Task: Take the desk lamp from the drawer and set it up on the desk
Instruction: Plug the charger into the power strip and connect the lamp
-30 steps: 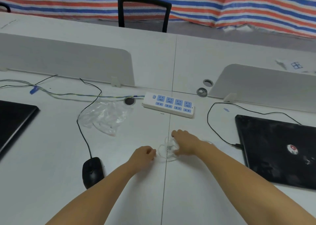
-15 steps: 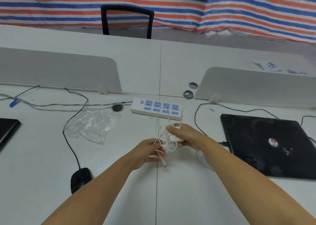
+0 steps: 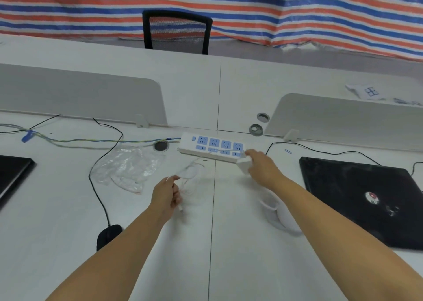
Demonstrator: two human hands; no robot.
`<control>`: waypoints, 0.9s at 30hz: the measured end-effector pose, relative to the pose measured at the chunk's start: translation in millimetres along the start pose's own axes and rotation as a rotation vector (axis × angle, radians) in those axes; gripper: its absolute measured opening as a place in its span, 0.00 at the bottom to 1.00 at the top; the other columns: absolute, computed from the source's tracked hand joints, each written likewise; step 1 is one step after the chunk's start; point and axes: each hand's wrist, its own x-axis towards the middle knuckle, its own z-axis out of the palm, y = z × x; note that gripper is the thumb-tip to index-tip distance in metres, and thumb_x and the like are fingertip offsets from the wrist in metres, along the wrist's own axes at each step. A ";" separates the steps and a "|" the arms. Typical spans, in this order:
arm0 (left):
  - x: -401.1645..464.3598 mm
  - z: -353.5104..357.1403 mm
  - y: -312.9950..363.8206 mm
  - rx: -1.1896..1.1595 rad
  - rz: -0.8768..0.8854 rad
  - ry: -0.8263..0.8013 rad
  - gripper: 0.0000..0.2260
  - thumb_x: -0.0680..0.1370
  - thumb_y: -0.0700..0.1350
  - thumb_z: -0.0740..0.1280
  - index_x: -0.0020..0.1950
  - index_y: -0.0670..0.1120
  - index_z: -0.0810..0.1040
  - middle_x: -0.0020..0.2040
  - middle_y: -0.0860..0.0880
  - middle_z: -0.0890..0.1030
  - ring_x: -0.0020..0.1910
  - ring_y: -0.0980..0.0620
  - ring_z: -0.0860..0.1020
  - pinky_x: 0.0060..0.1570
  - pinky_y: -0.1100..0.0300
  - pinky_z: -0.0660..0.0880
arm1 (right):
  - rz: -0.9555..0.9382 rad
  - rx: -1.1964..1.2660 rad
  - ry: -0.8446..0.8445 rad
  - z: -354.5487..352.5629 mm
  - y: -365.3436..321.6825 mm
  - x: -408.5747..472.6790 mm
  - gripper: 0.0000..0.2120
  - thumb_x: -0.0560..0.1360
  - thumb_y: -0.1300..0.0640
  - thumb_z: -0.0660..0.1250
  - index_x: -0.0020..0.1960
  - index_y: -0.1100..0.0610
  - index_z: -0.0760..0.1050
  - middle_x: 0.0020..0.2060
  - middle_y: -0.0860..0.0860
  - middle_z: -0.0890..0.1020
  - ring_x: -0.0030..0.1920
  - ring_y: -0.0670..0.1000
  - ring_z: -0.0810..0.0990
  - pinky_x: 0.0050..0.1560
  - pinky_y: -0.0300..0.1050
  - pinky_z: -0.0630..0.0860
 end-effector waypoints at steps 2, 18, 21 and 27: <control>3.7 -9.8 -6.8 -0.035 -0.043 0.011 0.09 0.80 0.37 0.55 0.49 0.44 0.75 0.21 0.53 0.61 0.17 0.57 0.57 0.17 0.67 0.55 | 0.008 0.024 0.183 -4.9 8.8 9.6 0.25 0.74 0.71 0.57 0.69 0.57 0.65 0.61 0.63 0.70 0.58 0.63 0.73 0.54 0.48 0.70; -4.4 -14.2 -29.7 0.121 -0.482 -0.618 0.23 0.71 0.24 0.53 0.64 0.34 0.70 0.62 0.38 0.79 0.63 0.41 0.78 0.66 0.45 0.71 | 0.104 0.760 -0.062 16.9 6.9 93.7 0.13 0.76 0.66 0.64 0.58 0.56 0.66 0.52 0.55 0.75 0.47 0.50 0.80 0.37 0.35 0.79; 1.5 -5.7 -41.4 0.252 -0.460 -0.666 0.21 0.74 0.25 0.56 0.64 0.38 0.71 0.64 0.44 0.79 0.65 0.48 0.76 0.69 0.51 0.69 | 0.064 0.680 -0.114 22.6 2.9 100.7 0.15 0.76 0.66 0.64 0.60 0.55 0.67 0.53 0.54 0.76 0.50 0.51 0.78 0.37 0.32 0.77; 6.8 0.7 -53.7 0.726 0.012 -0.471 0.07 0.74 0.37 0.68 0.47 0.48 0.81 0.46 0.48 0.86 0.49 0.54 0.83 0.57 0.56 0.78 | 0.033 0.509 -0.099 24.7 6.7 108.1 0.18 0.77 0.62 0.64 0.65 0.55 0.65 0.56 0.56 0.77 0.53 0.55 0.77 0.45 0.41 0.77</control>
